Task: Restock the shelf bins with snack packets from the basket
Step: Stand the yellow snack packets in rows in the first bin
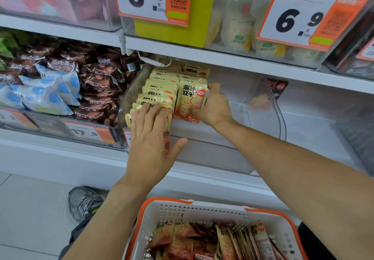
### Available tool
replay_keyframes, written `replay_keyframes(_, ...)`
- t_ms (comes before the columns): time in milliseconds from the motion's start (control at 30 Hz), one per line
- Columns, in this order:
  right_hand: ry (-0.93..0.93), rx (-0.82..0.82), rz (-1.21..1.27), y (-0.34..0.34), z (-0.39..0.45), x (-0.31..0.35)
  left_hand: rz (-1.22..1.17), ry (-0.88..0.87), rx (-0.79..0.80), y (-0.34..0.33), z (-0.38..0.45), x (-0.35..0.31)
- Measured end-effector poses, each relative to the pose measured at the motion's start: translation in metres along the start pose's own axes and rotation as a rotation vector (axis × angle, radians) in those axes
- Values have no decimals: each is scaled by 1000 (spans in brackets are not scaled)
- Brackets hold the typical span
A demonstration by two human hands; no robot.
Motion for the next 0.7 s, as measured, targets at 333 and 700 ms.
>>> replay_keyframes(333,-87,12,124,23,-12,-3,-15,-27,8,2,-2,-1)
replay_keyframes(700,288,-293,331,101,-182,-22,-97,-137,-103,-20,-76,-53)
Point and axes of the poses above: each hand's wrist, its own z-axis towards the middle knuckle, its own y-axis out of the back of the hand, x = y × z, the point moved 9 cm from there along z, towards the middle knuckle, and after that the axes turned 10 degrees about -z, right-handed, at the moved point
